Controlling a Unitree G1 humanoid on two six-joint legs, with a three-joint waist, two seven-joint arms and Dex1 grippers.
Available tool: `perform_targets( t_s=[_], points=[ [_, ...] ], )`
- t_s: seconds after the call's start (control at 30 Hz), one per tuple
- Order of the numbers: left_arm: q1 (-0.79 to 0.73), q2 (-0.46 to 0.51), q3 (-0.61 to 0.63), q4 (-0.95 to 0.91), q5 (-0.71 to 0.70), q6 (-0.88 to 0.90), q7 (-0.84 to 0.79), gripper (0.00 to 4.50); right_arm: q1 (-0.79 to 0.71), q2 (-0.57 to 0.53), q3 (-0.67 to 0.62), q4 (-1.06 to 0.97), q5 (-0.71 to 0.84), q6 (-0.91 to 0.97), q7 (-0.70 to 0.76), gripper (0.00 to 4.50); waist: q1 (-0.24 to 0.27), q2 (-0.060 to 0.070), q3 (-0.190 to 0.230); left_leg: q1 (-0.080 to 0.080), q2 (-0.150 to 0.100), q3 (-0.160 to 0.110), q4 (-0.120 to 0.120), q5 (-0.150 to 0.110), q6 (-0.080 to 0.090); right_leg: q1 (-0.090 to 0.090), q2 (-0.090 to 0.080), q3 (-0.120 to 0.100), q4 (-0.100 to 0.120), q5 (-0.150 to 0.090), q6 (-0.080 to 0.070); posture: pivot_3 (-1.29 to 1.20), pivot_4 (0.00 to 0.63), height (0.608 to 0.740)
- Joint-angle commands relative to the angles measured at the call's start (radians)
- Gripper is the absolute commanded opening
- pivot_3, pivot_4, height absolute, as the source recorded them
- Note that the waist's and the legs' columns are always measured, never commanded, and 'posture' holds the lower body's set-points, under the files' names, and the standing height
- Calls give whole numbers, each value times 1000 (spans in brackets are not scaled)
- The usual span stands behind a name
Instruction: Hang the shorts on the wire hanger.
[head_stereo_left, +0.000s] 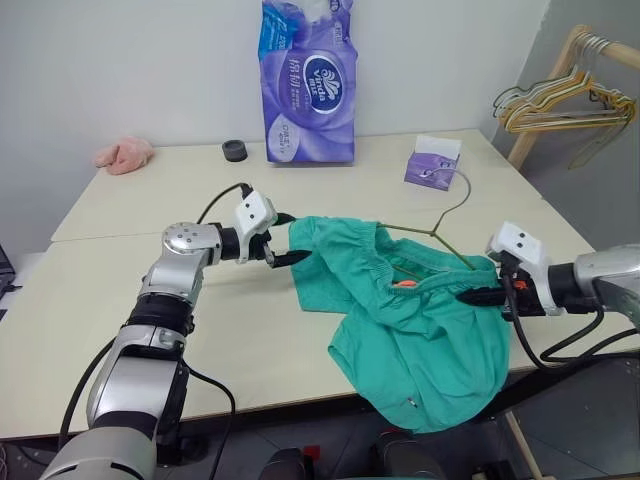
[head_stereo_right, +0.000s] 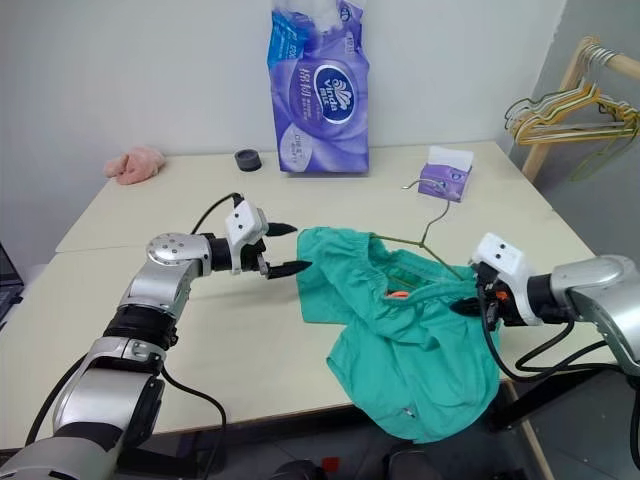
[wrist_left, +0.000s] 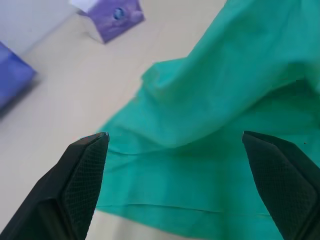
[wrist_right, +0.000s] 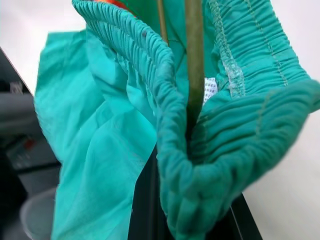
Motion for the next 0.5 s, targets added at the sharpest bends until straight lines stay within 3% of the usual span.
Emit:
perform_targets(
  t_s=[0.03,0.27,0.5],
  points=[
    [24,-22,2,-207,-65,59,-35,4490,76,4,-194,-97,96,131,-39,0,3,0,1,0,0,0,0,0,0,0,0,0,0,0,0,-222,93,740],
    [77,-127,-43,-551,-207,384,-22,4490,257,111,-625,-262,251,456,-125,0,-1,-2,25,-1,-2,0,1,0,0,2,-2,-1,-1,0,1,-312,149,740],
    [1,-241,-76,-643,-248,576,70,4490,436,166,-971,-284,475,469,-445,0,-48,2,67,1,0,3,1,0,0,2,7,5,0,-3,7,-424,196,740]
  ],
)
